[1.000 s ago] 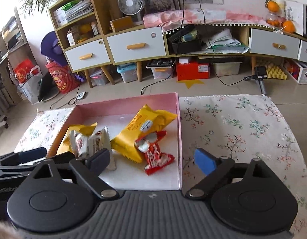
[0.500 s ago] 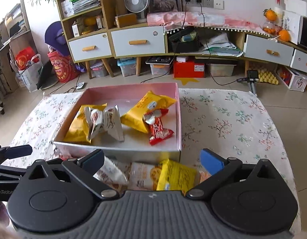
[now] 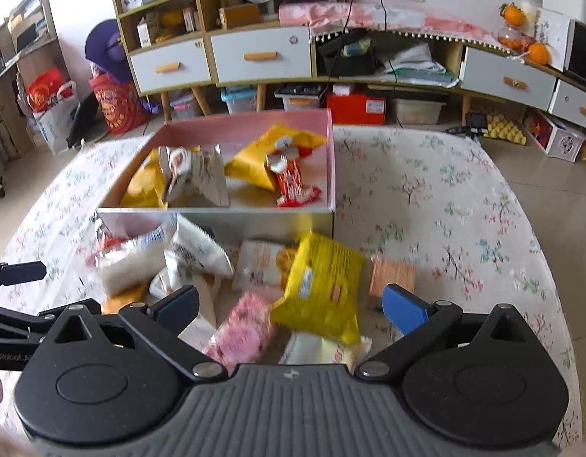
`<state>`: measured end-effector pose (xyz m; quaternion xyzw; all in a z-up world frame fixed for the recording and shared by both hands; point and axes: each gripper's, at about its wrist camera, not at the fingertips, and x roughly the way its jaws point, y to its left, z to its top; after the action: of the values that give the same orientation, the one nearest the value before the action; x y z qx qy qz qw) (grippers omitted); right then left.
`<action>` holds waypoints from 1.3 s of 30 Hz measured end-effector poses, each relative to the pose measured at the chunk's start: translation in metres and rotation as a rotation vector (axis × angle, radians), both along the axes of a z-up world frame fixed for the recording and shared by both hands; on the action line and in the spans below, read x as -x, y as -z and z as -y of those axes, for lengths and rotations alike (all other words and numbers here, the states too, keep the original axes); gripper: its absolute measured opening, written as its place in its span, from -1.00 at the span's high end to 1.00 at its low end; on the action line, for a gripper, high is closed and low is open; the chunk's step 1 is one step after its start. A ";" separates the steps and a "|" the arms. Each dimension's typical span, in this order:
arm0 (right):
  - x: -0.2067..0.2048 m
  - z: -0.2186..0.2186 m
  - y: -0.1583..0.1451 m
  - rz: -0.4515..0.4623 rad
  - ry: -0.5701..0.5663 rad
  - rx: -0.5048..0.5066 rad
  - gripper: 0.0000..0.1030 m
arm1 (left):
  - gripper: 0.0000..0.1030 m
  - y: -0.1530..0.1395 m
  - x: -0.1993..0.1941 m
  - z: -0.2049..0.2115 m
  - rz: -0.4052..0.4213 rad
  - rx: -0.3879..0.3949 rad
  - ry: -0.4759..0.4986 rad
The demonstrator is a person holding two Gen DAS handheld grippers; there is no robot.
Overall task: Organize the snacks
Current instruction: 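Withdraw both grippers from the box back over the snack pile, then grasp the gold bar with the left gripper while the right grasps the pink bar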
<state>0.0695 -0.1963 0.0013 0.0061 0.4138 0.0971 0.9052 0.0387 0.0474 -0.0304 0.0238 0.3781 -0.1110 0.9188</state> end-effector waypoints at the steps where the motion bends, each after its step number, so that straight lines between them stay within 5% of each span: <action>1: 0.001 0.001 0.002 -0.004 -0.001 0.000 -0.99 | -0.99 0.004 0.001 0.000 -0.009 0.002 0.008; 5: 0.004 0.006 0.011 -0.031 -0.013 -0.006 -0.99 | -0.99 0.014 0.005 0.000 -0.017 0.023 0.035; 12: 0.020 -0.012 0.020 -0.038 -0.221 -0.001 -0.97 | -0.96 0.023 0.004 0.006 -0.001 0.071 0.100; 20: 0.015 -0.021 0.021 -0.069 -0.270 -0.039 -0.51 | -0.36 0.028 -0.009 0.013 -0.002 0.066 0.083; 28: 0.006 -0.028 0.026 -0.090 -0.235 -0.018 0.09 | 0.39 0.028 -0.014 0.024 0.001 -0.030 0.070; 39: 0.024 -0.033 0.028 -0.082 -0.315 0.061 0.30 | 0.43 0.023 0.013 0.017 -0.076 -0.012 0.197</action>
<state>0.0457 -0.1636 -0.0267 -0.0822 0.4490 0.2247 0.8609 0.0260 0.0308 -0.0533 0.0621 0.4093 -0.1993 0.8882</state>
